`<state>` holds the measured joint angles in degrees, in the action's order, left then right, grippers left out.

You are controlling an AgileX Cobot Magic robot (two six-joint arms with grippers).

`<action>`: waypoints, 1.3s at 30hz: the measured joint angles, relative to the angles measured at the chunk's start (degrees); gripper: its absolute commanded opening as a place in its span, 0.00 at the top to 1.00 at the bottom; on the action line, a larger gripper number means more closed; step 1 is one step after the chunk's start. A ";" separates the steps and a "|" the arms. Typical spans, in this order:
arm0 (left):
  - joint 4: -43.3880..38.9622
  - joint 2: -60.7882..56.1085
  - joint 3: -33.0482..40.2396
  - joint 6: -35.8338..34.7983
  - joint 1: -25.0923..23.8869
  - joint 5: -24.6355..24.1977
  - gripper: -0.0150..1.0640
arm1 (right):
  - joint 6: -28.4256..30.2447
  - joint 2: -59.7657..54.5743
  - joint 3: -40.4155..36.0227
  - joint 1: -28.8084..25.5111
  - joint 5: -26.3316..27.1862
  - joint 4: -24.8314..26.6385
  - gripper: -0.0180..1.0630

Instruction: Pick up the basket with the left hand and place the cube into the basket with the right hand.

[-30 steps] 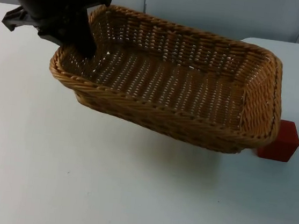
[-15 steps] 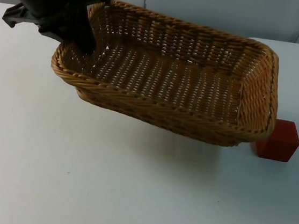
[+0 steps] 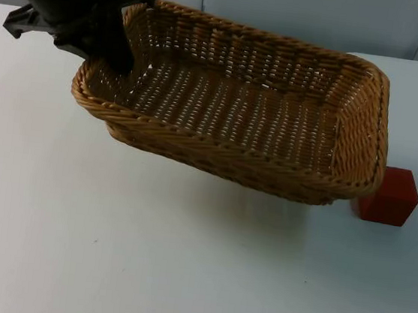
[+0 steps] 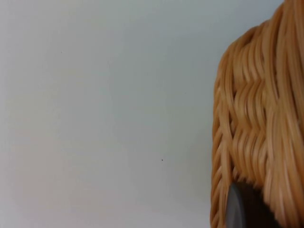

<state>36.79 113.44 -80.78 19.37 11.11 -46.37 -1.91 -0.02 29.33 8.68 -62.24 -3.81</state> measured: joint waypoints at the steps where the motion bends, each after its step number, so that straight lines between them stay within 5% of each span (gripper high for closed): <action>1: 0.00 0.00 0.00 0.00 0.00 0.10 0.99 | 0.00 0.00 0.00 0.00 0.00 0.00 0.99; 17: 0.00 0.00 0.00 0.00 0.00 0.95 0.99 | -0.69 0.02 0.00 0.00 0.15 -1.39 0.99; 24: 0.00 0.00 0.00 0.00 0.00 1.07 0.99 | -5.06 -11.29 0.72 0.00 3.34 -10.26 0.99; 30: 0.00 0.00 0.00 0.00 0.00 1.07 0.99 | -5.45 -32.53 5.16 0.00 11.98 -5.31 0.99; 39: 0.13 0.00 0.00 0.00 0.00 1.17 0.99 | -1.95 -58.57 18.73 0.00 12.41 3.81 0.99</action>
<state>36.92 113.44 -80.78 19.37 11.11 -45.20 -3.86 -58.59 48.06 8.68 -49.83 0.00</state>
